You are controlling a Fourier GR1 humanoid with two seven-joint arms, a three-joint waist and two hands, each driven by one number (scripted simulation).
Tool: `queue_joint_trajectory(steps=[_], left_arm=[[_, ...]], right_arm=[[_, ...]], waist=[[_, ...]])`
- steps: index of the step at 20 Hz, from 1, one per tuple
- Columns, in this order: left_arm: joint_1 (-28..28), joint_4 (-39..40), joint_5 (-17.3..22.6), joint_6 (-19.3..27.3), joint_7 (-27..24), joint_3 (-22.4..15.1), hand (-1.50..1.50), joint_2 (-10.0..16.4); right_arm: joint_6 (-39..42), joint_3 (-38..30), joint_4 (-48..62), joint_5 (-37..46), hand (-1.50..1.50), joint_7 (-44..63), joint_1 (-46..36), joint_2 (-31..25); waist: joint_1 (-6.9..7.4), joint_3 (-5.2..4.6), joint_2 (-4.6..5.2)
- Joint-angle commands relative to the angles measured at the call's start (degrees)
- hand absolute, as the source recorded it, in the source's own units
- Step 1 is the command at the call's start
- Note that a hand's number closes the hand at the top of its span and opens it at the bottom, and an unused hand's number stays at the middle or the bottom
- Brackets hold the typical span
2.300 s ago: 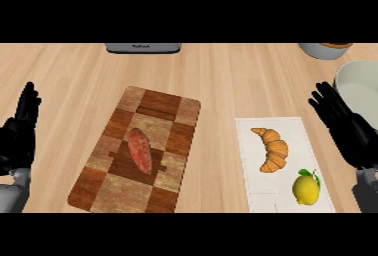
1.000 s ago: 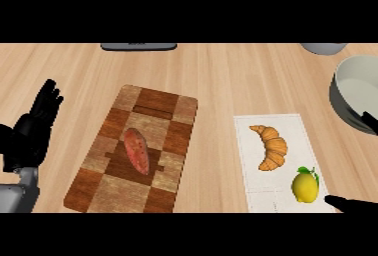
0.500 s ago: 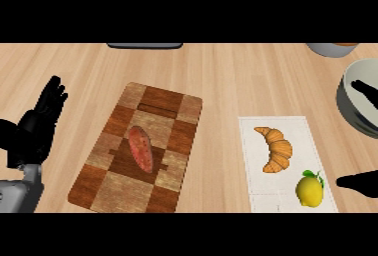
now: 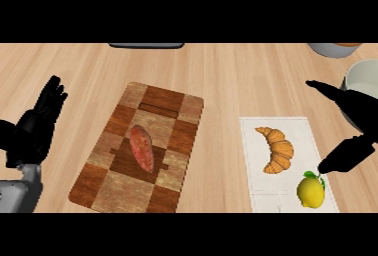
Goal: Pick the croissant from the placemat and place it in the bowl
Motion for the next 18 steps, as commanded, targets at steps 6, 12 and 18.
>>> queue_joint_trajectory(steps=[6,12,18], left_arm=[[3.21,-4.11,0.14,-1.43,1.85,1.32,0.0,-0.23],[5.34,-2.99,-2.19,-1.86,0.1,2.25,0.0,-2.86],[3.31,-3.05,-2.24,-3.2,1.3,5.03,0.0,-1.6]], right_arm=[[11.18,6.57,10.76,0.99,-1.5,4.56,-5.24,6.4],[11.06,7.37,11.3,9.52,-1.5,1.52,-2.91,10.4],[4.51,9.19,8.93,20.57,-1.5,-3.38,-0.92,11.26]], waist=[[-0.57,0.04,-0.26],[-1.26,0.05,-0.28],[-1.48,0.05,-0.36]])
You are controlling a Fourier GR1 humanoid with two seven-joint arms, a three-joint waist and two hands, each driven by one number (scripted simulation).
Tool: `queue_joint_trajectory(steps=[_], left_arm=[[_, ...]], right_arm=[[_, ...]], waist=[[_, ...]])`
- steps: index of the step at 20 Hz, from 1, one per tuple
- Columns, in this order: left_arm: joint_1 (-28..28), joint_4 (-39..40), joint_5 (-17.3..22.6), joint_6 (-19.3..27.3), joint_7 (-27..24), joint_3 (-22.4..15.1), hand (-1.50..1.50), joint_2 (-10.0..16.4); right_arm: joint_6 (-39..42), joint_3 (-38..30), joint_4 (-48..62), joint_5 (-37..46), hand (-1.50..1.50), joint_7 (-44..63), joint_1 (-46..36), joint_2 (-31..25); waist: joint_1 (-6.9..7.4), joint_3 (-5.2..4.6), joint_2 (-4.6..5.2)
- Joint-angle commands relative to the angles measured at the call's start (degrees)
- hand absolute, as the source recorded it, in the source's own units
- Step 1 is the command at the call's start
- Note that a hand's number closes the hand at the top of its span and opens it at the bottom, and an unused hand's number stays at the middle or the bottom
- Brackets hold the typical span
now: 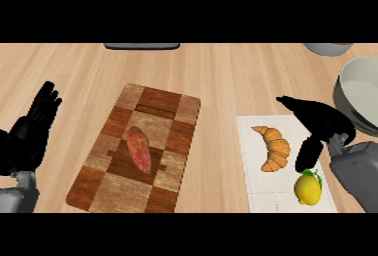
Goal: Pick the croissant from the placemat and place it in the bowl
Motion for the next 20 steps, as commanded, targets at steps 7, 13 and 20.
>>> queue_joint_trajectory(steps=[7,13,20], left_arm=[[0.19,-2.02,-2.96,-1.25,1.83,1.0,0.0,-3.44],[-1.91,1.7,-3.43,-4.64,0.47,4.38,0.0,-2.18],[-0.19,-2.04,-7.06,-3.66,2.26,3.56,0.0,-5.92]], right_arm=[[2.73,-2.43,4.36,8.07,-1.5,-0.97,0.66,8.2],[-0.49,-0.93,5.04,14.59,-1.5,-2.67,5.61,12.33],[-3.29,-4.88,10.84,20.69,-1.5,-8.37,4.72,14.86]], waist=[[-0.04,-0.01,-0.05],[-0.28,-0.01,-0.04],[-0.11,0.0,-0.02]])
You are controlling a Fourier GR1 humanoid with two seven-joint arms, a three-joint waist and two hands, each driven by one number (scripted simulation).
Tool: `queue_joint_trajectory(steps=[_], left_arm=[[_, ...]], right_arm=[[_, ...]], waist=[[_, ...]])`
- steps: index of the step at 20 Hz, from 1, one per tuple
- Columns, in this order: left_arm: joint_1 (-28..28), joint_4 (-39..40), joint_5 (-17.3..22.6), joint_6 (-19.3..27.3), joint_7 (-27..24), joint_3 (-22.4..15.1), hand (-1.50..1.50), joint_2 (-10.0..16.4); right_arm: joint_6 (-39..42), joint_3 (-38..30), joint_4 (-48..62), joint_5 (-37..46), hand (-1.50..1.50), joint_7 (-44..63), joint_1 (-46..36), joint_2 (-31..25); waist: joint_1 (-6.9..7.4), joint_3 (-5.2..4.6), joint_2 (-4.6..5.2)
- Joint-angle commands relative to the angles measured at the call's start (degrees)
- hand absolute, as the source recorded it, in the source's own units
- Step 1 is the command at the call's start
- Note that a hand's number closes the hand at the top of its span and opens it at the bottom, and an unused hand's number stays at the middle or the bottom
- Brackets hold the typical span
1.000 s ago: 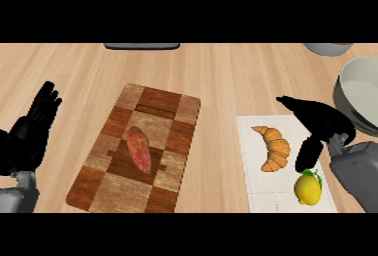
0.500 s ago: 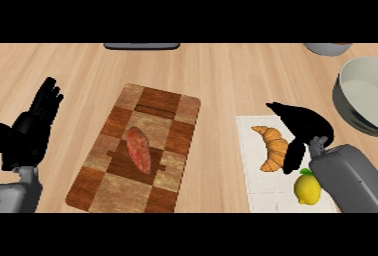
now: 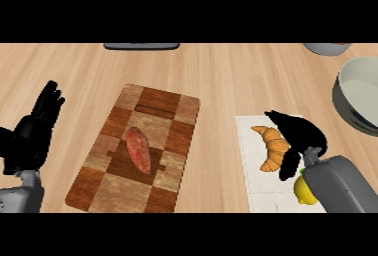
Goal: Pick the croissant from the placemat and place it in the bowl
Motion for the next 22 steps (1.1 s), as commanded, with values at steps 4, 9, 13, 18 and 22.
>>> queue_joint_trajectory(steps=[4,9,13,18,22], left_arm=[[-4.64,2.02,-0.84,-1.38,2.85,1.27,0.0,-1.34],[-1.02,2.07,0.03,-4.18,-1.21,4.02,0.0,-0.02],[-3.39,5.17,-2.0,-1.85,-1.83,2.34,0.0,-2.63],[-0.29,-3.14,-2.31,-1.85,3.79,0.9,0.0,-3.02],[-3.13,1.18,-4.09,-0.47,1.18,1.23,0.0,-4.07]], right_arm=[[-1.17,-0.83,1.01,5.33,-1.5,-1.7,3.08,2.98],[-1.83,-2.94,11.03,5.04,1.5,-6.64,-1.13,6.49],[-5.41,-3.47,16.86,6.39,1.5,-12.24,-4.65,6.93],[-6.65,-3.81,18.49,8.14,1.5,-14.75,-4.63,6.08],[-11.94,-5.57,20.33,10.63,1.5,-13.63,-6.98,8.1]], waist=[[-0.23,0.0,0.0],[0.12,0.0,0.04],[0.23,0.01,0.14],[0.44,0.03,0.02],[0.21,0.02,0.08]])
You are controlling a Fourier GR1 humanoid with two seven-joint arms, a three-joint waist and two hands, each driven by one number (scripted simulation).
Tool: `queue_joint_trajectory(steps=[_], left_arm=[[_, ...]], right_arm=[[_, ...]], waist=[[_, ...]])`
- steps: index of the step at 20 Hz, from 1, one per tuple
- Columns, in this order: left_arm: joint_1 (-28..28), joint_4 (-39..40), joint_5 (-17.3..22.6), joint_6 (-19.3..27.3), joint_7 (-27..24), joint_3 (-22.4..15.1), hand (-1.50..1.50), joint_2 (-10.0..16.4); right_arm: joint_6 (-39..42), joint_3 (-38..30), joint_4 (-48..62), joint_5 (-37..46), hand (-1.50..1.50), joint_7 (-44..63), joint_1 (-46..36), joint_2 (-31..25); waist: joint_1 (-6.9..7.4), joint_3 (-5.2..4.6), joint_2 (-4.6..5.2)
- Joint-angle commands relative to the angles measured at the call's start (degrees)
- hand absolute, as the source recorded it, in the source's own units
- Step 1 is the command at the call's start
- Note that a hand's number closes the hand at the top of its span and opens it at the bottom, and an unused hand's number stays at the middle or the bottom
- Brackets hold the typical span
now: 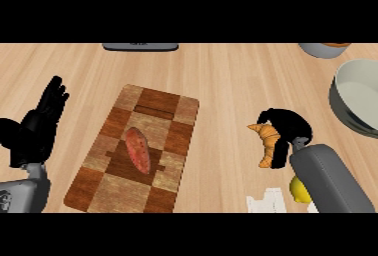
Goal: Pick the croissant from the placemat and place it in the bowl
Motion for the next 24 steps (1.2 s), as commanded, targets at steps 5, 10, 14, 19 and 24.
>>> queue_joint_trajectory(steps=[5,10,14,19,24], left_arm=[[-0.74,-1.12,-0.42,-0.41,0.16,-0.74,0.0,-0.02],[-0.55,-0.87,-0.71,-0.74,-0.67,-2.12,0.0,-1.24],[-3.61,1.13,-0.84,0.04,1.21,-0.8,0.0,-0.62],[-1.06,-0.02,0.31,-1.74,0.72,-0.04,0.0,0.53],[-0.17,1.85,1.21,-1.93,-0.94,2.38,0.0,1.22]], right_arm=[[-11.83,-16.1,12.36,0.6,1.5,22.16,-11.63,1.28],[-19.85,-19.78,20.36,4.9,1.5,32.66,-22.86,-0.8],[-22.62,-16.25,23.75,11.47,1.5,37.72,-30.38,-2.07],[-27.36,-13.3,20.24,19.94,1.5,45.76,-37.3,-6.71],[-29.34,-13.43,16.12,22.98,1.5,49.64,-39.86,-5.68]], waist=[[2.39,0.93,1.7],[3.51,0.91,1.82],[2.36,0.85,1.51],[2.07,0.76,1.01],[0.62,0.8,0.65]])
